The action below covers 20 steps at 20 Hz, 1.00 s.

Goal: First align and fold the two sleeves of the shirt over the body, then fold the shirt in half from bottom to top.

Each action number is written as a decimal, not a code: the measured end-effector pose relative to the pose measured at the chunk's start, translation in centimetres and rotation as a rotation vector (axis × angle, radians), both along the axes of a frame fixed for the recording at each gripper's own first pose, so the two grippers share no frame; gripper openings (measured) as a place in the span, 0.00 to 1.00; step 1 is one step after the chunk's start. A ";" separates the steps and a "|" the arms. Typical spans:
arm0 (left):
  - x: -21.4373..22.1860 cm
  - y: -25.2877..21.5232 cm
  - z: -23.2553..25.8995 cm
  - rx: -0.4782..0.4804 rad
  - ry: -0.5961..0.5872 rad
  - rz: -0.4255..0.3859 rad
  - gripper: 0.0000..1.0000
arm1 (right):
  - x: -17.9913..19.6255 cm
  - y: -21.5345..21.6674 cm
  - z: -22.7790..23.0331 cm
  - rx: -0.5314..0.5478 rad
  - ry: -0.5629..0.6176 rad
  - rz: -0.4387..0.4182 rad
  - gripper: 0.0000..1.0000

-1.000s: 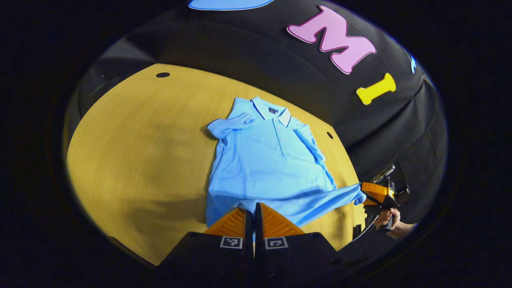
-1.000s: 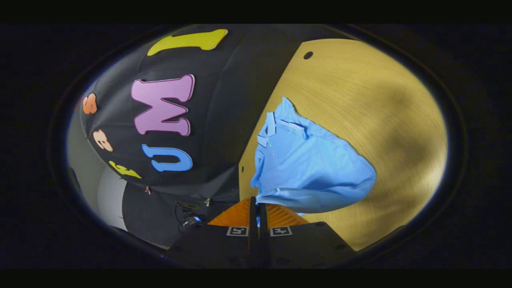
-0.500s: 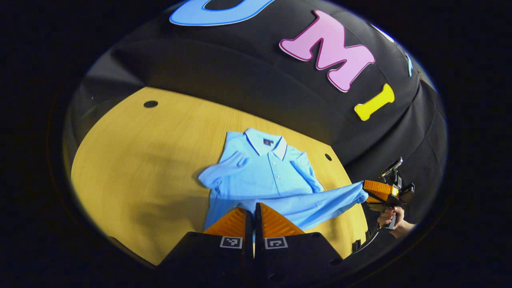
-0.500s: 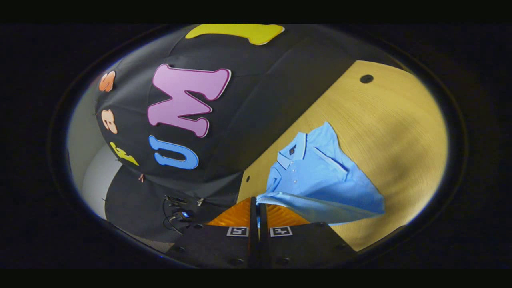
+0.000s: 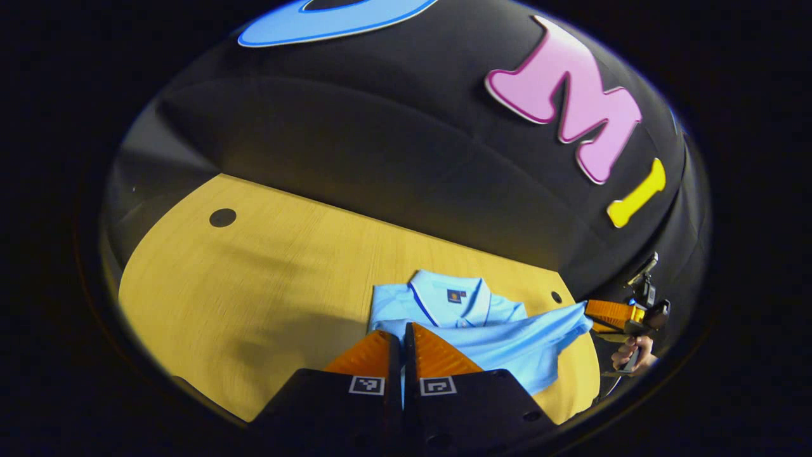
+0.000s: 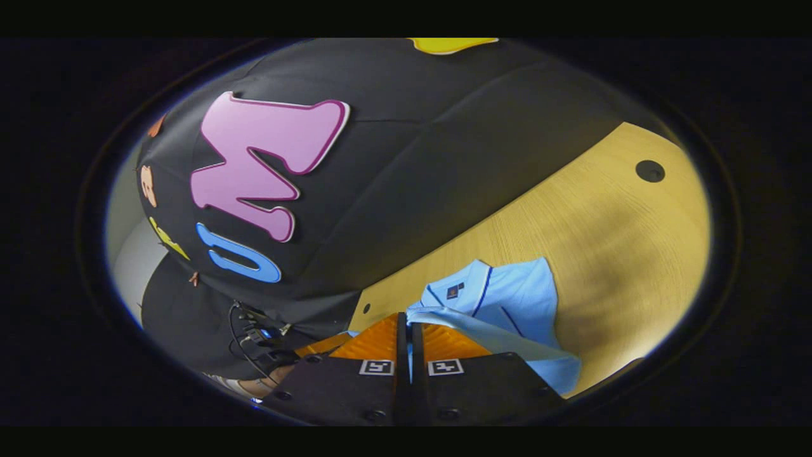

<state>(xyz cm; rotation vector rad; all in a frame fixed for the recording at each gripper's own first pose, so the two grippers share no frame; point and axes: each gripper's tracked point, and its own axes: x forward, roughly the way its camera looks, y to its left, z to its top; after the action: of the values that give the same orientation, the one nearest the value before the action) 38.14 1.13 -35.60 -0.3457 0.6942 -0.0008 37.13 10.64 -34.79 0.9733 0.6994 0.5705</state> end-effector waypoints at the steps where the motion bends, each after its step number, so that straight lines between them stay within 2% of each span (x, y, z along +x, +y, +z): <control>1: 1.0 0.4 -0.6 0.011 0.006 0.012 0.06 | 1.2 0.1 -0.6 -0.010 0.002 0.001 0.04; 2: 2.0 0.5 -1.2 0.024 0.013 0.012 0.06 | 2.4 -0.1 -1.2 -0.020 0.008 -0.008 0.00; 3: 2.8 0.7 -2.0 0.046 0.020 0.016 0.06 | 3.6 -0.1 -2.1 -0.031 0.018 -0.018 0.05; 5: 4.0 1.3 -3.6 0.071 0.051 0.035 0.06 | 5.1 -0.5 -4.5 -0.063 0.047 -0.031 0.05; 7: 4.9 1.5 -4.7 0.051 0.069 0.065 0.06 | 5.9 -0.9 -6.7 -0.085 0.086 -0.034 0.04; 8: 5.2 1.5 -5.0 0.040 0.073 0.073 0.11 | 6.1 -1.0 -7.6 -0.093 0.098 -0.033 0.00; 9: 5.9 1.5 -5.0 0.040 0.063 0.078 0.06 | 6.5 -1.2 -8.2 -0.095 0.104 -0.034 0.00; 10: 6.6 1.5 -4.8 0.049 0.047 0.073 0.06 | 7.0 -1.3 -8.1 -0.082 0.103 -0.038 0.00; 11: 7.1 1.5 -4.8 0.062 0.035 0.071 0.06 | 7.6 -1.4 -8.0 -0.073 0.096 -0.045 0.05; 13: 7.5 2.2 -5.2 0.089 0.027 0.079 0.06 | 9.0 -1.1 -8.3 -0.085 0.089 -0.049 0.04; 14: 7.3 2.8 -6.0 0.108 0.047 0.092 0.08 | 9.4 -0.9 -9.1 -0.112 0.099 -0.045 0.00; 15: 6.7 3.2 -6.7 0.125 0.084 0.096 0.13 | 9.4 -0.8 -10.3 -0.143 0.116 -0.039 0.00; 17: 5.3 4.4 -7.7 0.198 0.168 0.111 0.56 | 8.5 -0.3 -11.7 -0.185 0.146 -0.009 0.11; 18: 4.6 5.5 -6.9 0.234 0.179 0.125 0.78 | 7.5 -0.5 -12.3 -0.213 0.145 0.021 0.02; 19: 4.6 6.1 -6.2 0.237 0.163 0.143 1.00 | 6.6 -0.9 -12.6 -0.262 0.122 0.050 0.21; 20: 4.7 6.3 -5.3 0.215 0.143 0.159 0.93 | 5.8 -1.3 -12.5 -0.296 0.095 0.075 0.39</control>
<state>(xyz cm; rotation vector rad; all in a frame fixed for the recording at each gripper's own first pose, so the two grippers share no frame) 42.79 7.41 -40.95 -0.1944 0.7988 0.2503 42.98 9.38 -47.33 0.7039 0.8804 0.4720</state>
